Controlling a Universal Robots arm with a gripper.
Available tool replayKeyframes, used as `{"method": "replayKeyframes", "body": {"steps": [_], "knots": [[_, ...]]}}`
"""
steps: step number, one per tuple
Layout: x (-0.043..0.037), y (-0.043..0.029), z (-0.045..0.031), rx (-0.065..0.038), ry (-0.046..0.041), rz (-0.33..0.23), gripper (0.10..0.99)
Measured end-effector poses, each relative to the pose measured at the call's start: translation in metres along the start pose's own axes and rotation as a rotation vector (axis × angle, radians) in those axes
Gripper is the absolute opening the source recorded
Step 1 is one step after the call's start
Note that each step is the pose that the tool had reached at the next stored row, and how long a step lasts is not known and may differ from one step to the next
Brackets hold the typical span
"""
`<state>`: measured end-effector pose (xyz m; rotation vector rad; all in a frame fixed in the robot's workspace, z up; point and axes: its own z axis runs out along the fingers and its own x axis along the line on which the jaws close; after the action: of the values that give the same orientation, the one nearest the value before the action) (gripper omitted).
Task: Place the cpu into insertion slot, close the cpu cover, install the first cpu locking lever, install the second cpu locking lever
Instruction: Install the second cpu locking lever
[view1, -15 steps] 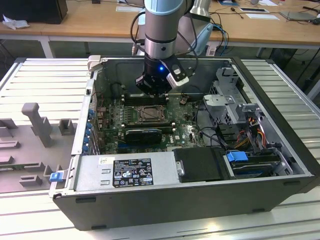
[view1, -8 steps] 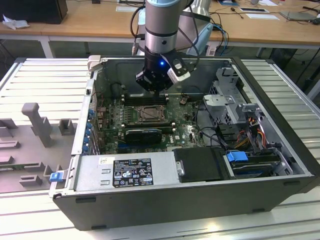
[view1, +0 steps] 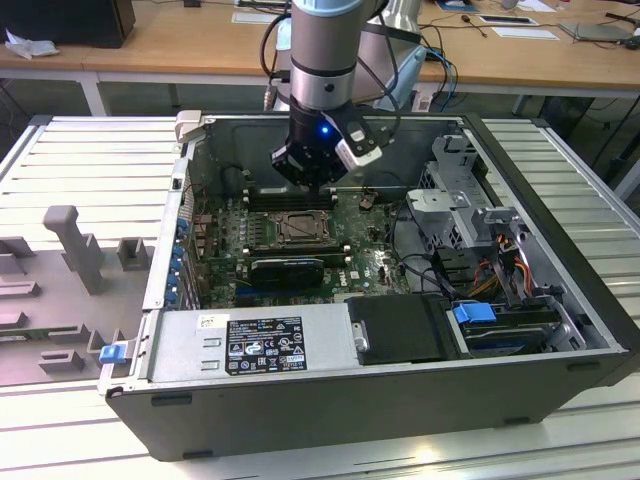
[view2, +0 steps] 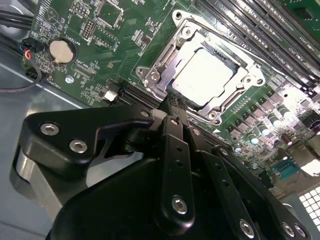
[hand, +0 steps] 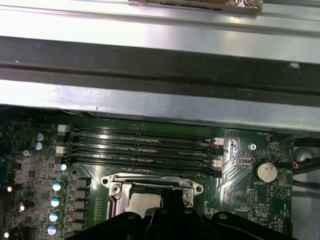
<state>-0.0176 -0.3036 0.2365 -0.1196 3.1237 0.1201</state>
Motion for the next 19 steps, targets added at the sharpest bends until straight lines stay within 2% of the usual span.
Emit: {"method": "replayKeyframes", "body": {"steps": [8, 15, 19], "knots": [[0.0004, -0.0052, -0.0004, 0.0, 0.0, 0.0, 0.106], [0.0011, -0.0138, -0.0011, 0.0, -0.0001, 0.0, 0.106], [0.001, -0.0136, -0.0048, 0.0, 0.0, 0.0, 0.106]]}}
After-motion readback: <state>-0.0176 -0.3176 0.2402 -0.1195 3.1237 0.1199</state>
